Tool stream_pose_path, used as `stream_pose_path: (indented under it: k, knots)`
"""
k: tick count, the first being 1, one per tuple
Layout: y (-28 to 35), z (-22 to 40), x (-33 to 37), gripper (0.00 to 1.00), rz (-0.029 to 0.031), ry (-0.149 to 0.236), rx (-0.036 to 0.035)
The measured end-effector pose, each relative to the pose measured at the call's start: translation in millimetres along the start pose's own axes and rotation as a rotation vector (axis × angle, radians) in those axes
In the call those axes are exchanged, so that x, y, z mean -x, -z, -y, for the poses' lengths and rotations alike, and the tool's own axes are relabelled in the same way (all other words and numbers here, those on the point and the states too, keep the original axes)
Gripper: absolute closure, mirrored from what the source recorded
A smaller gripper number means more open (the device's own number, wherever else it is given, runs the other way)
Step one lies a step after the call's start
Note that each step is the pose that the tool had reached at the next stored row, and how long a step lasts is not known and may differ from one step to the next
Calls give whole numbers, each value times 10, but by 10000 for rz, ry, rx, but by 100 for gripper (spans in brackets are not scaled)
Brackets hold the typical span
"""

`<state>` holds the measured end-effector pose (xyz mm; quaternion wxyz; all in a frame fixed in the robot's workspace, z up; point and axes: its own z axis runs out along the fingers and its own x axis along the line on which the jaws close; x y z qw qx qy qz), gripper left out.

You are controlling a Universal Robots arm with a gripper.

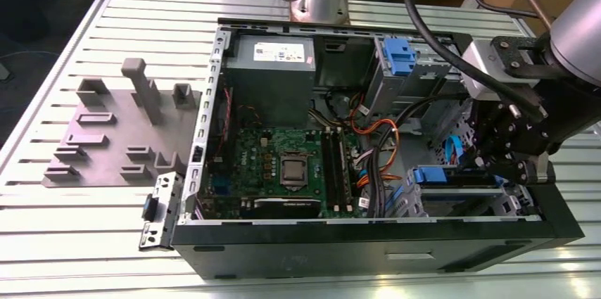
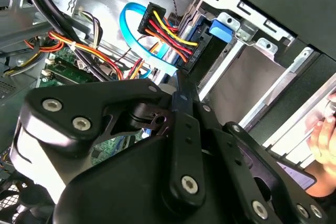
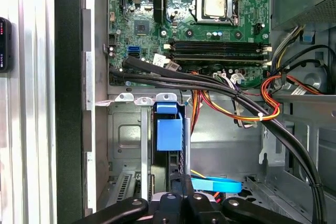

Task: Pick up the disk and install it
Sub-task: 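Insert the second disk wire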

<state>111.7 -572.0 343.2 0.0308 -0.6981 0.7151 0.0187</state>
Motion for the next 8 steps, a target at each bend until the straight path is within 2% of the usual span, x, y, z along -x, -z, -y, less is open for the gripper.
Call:
stream_pose_path:
  k: [8]
  knots:
    - [1,0,0,89,2,0,0]
